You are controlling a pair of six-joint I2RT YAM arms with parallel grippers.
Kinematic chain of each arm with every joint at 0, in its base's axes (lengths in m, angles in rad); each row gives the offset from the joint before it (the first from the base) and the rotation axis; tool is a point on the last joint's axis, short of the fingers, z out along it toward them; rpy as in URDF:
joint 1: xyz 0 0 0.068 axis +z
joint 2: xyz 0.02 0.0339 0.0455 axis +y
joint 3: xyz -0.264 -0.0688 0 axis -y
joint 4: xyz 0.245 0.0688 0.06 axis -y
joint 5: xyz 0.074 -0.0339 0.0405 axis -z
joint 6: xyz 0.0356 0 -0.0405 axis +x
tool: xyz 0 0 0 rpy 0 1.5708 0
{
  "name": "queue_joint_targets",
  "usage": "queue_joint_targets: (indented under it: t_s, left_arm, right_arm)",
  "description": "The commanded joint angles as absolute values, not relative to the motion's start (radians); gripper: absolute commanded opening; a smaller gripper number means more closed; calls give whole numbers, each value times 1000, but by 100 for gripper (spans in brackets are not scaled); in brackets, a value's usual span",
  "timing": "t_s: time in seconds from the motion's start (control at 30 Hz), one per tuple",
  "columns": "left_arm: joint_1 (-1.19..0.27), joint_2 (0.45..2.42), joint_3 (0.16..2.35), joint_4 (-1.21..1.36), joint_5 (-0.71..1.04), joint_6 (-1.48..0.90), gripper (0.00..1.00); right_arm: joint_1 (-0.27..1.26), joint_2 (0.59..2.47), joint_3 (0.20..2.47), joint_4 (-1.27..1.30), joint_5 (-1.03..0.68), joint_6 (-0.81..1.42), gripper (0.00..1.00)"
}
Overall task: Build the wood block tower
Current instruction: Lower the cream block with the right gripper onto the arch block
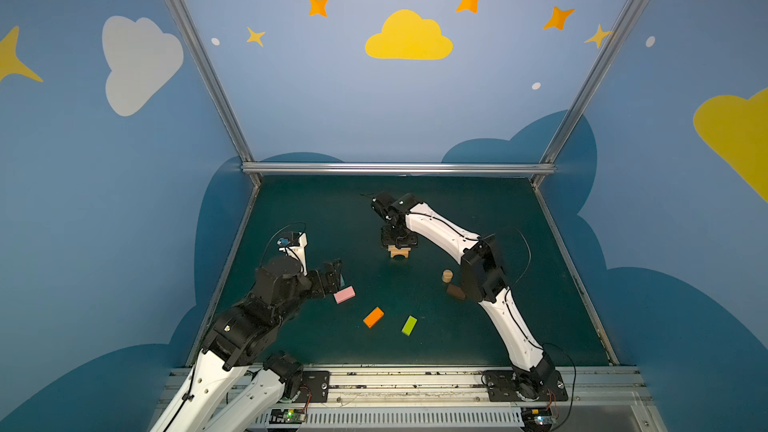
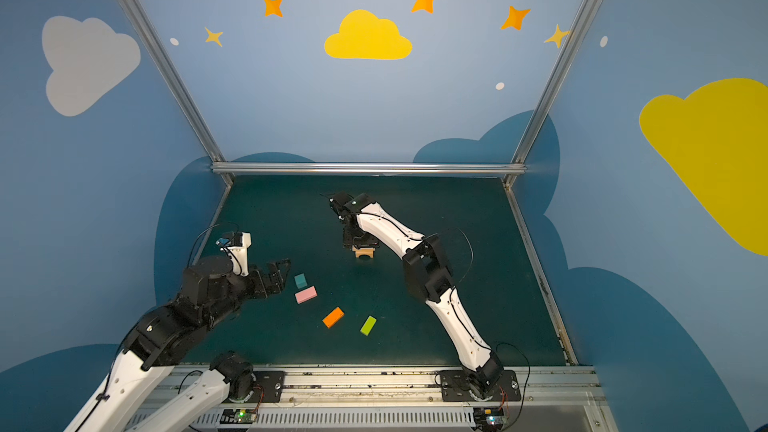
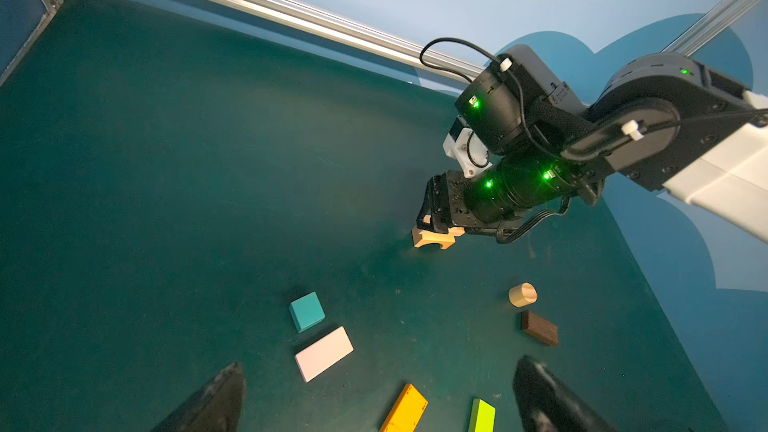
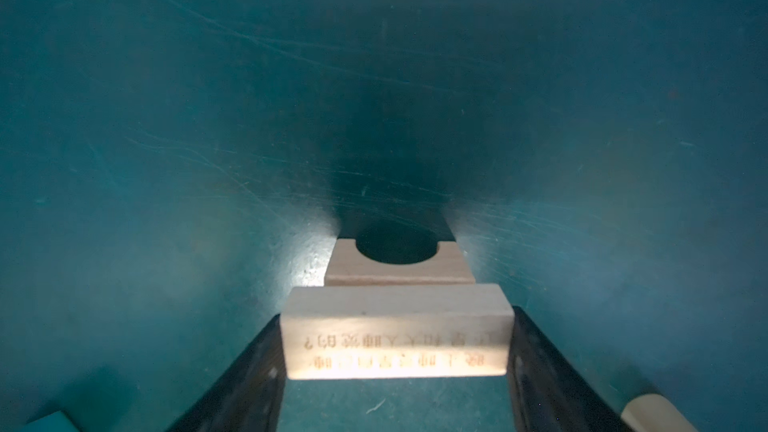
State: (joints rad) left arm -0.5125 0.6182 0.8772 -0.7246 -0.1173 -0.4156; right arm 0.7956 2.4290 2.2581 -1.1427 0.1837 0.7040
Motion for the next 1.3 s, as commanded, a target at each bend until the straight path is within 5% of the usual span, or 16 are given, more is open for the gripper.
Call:
queue_joint_targets:
  t_s: [0.0, 1.27]
  left_arm:
    - [-509, 610, 872, -739, -117, -402, 100]
    - [-509, 603, 865, -742, -115, -407, 100]
  right_arm:
    - [797, 2450, 2281, -1163, 194, 719, 67]
    - [809, 2454, 2279, -1180, 183, 754, 67]
